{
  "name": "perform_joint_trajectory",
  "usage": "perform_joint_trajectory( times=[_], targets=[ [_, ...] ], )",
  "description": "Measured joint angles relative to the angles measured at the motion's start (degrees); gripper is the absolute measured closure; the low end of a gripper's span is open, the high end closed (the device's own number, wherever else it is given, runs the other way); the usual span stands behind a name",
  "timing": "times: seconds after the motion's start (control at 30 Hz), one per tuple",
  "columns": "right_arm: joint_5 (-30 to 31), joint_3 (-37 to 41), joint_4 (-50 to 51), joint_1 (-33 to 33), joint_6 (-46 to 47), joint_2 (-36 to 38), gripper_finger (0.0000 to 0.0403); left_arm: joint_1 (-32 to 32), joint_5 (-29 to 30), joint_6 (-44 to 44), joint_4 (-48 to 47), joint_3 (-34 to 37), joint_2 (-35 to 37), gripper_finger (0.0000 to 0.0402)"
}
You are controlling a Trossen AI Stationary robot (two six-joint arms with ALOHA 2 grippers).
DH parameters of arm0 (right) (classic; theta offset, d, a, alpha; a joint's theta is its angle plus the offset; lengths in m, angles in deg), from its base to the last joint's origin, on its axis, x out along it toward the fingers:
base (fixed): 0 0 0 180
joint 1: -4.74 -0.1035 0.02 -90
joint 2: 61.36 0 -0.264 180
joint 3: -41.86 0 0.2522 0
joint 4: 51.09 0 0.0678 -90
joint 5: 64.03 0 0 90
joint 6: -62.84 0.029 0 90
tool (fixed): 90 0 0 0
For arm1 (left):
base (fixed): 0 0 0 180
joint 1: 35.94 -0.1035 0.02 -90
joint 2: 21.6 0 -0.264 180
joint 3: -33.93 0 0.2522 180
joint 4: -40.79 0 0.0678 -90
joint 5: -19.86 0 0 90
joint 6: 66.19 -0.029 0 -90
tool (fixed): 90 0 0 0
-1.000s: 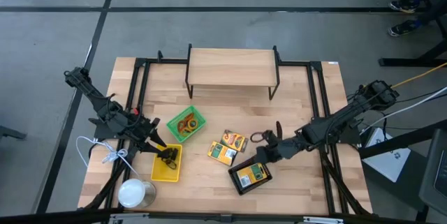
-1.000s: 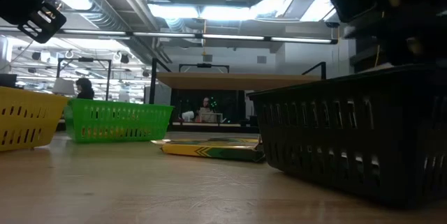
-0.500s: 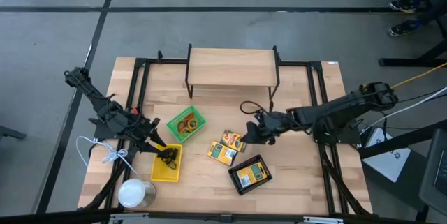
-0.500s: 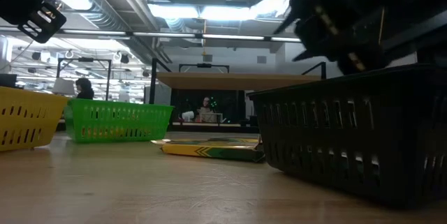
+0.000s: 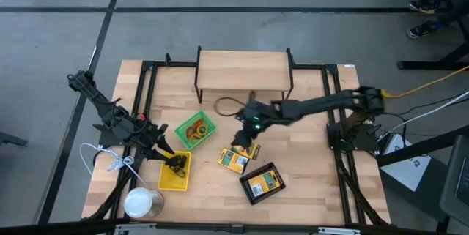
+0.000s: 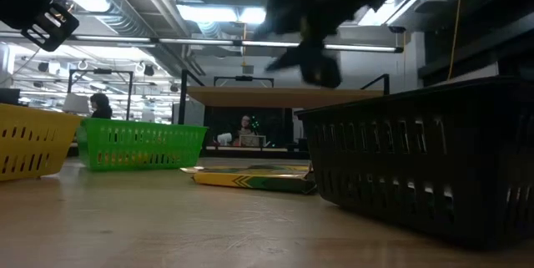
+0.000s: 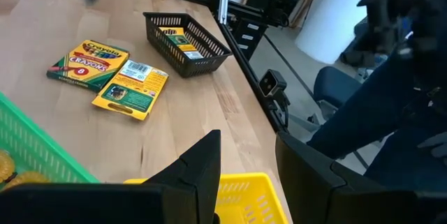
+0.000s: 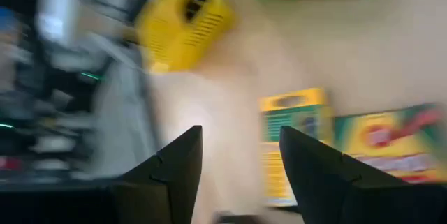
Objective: Pick & Place Office Desk Supplies
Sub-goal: Put the crayon box into the black basket
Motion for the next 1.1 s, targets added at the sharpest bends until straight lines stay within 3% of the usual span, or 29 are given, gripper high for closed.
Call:
perform_joint_trajectory(
  times=[0.13,0.37,0.6,1.1],
  targets=[
    [-2.58,-10.11,12.55,2.24,-12.14,-8.63,0.021,0.0,0.02,0.0,0.02,0.0,0.0,0.027],
    [-8.68,-20.31,14.4,3.17,-23.94,-17.95,0.021,-0.01,0.01,0.0,0.02,0.0,0.0,0.027],
    [-9.51,-21.81,16.73,2.3,-27.1,-21.19,0.0209,0.0,0.02,-0.02,0.0,0.0,-0.01,0.027],
    [-3.66,-21.79,18.41,1.17,-27.54,-23.62,0.0208,0.0,0.02,-0.02,0.0,0.0,0.0,0.027]
  ],
)
